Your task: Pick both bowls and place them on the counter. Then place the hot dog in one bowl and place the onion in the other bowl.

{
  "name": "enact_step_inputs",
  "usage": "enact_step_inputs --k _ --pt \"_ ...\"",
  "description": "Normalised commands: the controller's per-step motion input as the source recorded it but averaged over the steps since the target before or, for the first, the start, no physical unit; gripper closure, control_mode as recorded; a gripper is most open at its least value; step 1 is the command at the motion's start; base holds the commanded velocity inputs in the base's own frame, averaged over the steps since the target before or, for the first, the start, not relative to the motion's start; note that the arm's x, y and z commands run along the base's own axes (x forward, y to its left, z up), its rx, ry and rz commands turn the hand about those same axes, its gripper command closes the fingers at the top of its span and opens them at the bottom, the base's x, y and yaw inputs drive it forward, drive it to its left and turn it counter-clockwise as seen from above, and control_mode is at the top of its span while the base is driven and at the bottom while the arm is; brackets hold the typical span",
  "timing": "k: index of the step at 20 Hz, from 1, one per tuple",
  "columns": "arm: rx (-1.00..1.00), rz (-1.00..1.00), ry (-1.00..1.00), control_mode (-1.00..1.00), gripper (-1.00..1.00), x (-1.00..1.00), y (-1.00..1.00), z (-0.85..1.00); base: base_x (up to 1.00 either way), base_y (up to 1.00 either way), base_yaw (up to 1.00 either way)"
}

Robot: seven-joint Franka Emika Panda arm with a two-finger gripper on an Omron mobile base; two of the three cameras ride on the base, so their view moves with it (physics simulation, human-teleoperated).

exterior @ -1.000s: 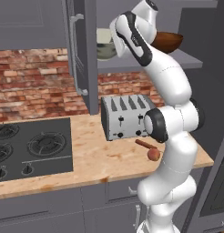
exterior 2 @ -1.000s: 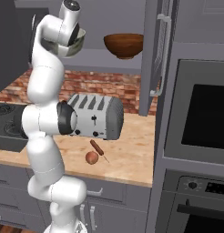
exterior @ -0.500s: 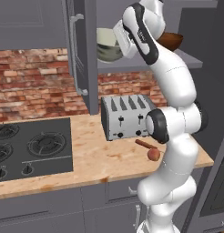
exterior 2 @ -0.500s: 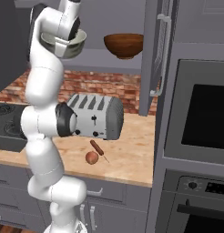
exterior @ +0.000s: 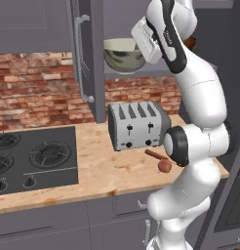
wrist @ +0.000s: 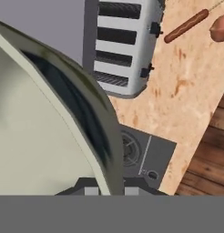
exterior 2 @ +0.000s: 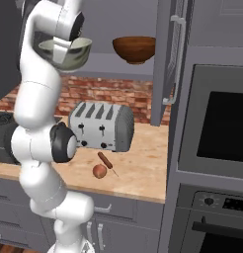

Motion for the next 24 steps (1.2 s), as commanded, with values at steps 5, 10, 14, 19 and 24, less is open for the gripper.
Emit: enact_step_inputs --k 5,10,14,19,24 --pt "0.03 -0.06 -0.01 -1.00 1.00 -0.94 -0.15 -0.01 0.00 0.00 0.00" --pt "0.01 -0.05 0.00 -1.00 1.00 -0.94 -0.12 -0.06 0.00 0.00 0.00" --pt "0.00 -0.04 0.00 -1.00 1.00 -0.90 -0.01 -0.28 0.00 0.00 0.00" --pt "0.01 -0.01 0.00 -1.00 1.00 -0.79 -0.01 -0.41 0.00 0.00 0.00" --pt "0.05 0.00 0.00 -1.00 1.00 -0.79 -0.07 -0.37 0.00 0.00 0.00"
